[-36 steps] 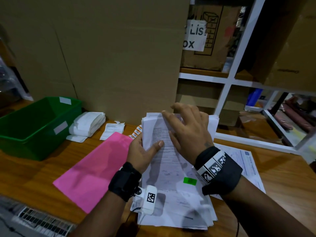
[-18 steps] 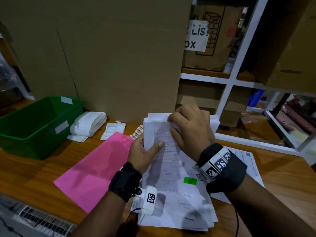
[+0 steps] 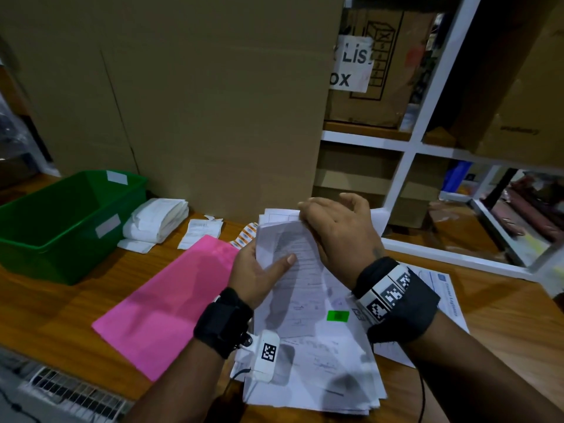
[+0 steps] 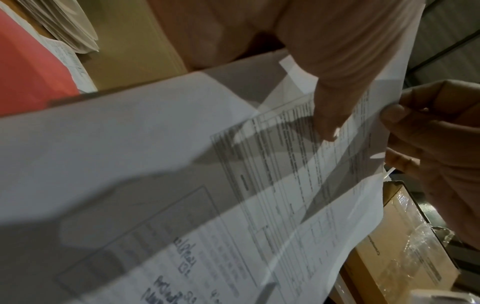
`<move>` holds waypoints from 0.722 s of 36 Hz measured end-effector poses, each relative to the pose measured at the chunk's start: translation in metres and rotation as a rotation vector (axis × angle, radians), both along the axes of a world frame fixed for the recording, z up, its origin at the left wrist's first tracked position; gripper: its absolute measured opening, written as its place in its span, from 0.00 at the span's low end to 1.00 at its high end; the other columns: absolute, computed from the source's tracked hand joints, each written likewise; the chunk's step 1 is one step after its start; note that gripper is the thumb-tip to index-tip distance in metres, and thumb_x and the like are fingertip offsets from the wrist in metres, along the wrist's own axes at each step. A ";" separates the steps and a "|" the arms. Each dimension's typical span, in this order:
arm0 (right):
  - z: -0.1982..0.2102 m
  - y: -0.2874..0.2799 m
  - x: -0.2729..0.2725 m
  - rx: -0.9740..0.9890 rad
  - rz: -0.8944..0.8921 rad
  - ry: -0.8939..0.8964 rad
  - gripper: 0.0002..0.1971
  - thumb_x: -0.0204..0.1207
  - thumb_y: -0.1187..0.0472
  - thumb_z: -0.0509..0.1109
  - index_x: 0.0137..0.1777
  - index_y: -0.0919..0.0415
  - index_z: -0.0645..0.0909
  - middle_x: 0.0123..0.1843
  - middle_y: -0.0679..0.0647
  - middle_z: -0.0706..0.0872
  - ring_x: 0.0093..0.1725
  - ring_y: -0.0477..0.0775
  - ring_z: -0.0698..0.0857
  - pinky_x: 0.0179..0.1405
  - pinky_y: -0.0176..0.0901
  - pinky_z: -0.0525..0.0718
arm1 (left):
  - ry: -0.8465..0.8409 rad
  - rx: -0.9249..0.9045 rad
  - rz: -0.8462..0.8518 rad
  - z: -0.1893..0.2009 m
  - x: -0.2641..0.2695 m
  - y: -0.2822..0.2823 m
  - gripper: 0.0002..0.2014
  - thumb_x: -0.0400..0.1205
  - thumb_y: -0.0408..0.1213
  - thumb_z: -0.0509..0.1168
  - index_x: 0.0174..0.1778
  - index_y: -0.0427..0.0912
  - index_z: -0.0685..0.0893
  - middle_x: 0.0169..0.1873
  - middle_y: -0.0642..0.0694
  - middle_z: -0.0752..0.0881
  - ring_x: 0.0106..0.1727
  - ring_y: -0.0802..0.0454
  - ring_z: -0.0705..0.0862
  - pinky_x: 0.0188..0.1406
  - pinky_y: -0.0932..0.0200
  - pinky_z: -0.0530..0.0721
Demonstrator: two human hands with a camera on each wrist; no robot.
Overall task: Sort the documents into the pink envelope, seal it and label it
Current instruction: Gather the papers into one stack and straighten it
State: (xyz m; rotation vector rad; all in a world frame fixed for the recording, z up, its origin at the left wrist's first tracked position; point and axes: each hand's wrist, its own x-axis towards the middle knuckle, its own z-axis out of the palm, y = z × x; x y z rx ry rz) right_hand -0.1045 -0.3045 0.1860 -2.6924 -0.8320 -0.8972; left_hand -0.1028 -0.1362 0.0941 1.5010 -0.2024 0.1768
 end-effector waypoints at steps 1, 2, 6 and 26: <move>0.000 0.000 0.000 -0.001 0.006 -0.010 0.20 0.68 0.61 0.82 0.58 0.56 0.81 0.58 0.52 0.90 0.64 0.58 0.86 0.69 0.65 0.70 | 0.000 0.003 0.001 0.000 0.000 0.000 0.14 0.78 0.37 0.76 0.58 0.48 0.84 0.51 0.51 0.93 0.53 0.53 0.92 0.47 0.58 0.91; -0.001 -0.001 0.000 0.003 0.015 -0.027 0.20 0.67 0.61 0.83 0.57 0.57 0.81 0.57 0.53 0.90 0.63 0.58 0.87 0.69 0.66 0.71 | 0.001 0.002 0.001 0.001 0.000 -0.001 0.14 0.78 0.37 0.76 0.58 0.49 0.84 0.51 0.51 0.93 0.53 0.53 0.92 0.46 0.58 0.91; -0.002 -0.003 0.001 0.022 0.065 -0.117 0.16 0.70 0.60 0.81 0.56 0.58 0.82 0.54 0.52 0.90 0.59 0.58 0.88 0.67 0.63 0.72 | 0.011 -0.016 0.002 0.002 0.000 -0.003 0.14 0.78 0.36 0.76 0.57 0.50 0.84 0.50 0.54 0.93 0.52 0.56 0.92 0.45 0.60 0.90; -0.020 -0.070 0.014 0.816 -0.063 0.426 0.51 0.63 0.34 0.80 0.81 0.49 0.58 0.81 0.51 0.71 0.77 0.49 0.74 0.74 0.50 0.75 | -0.093 -0.158 0.095 0.024 0.015 0.029 0.14 0.78 0.28 0.74 0.60 0.41 0.87 0.56 0.43 0.92 0.59 0.43 0.91 0.54 0.49 0.90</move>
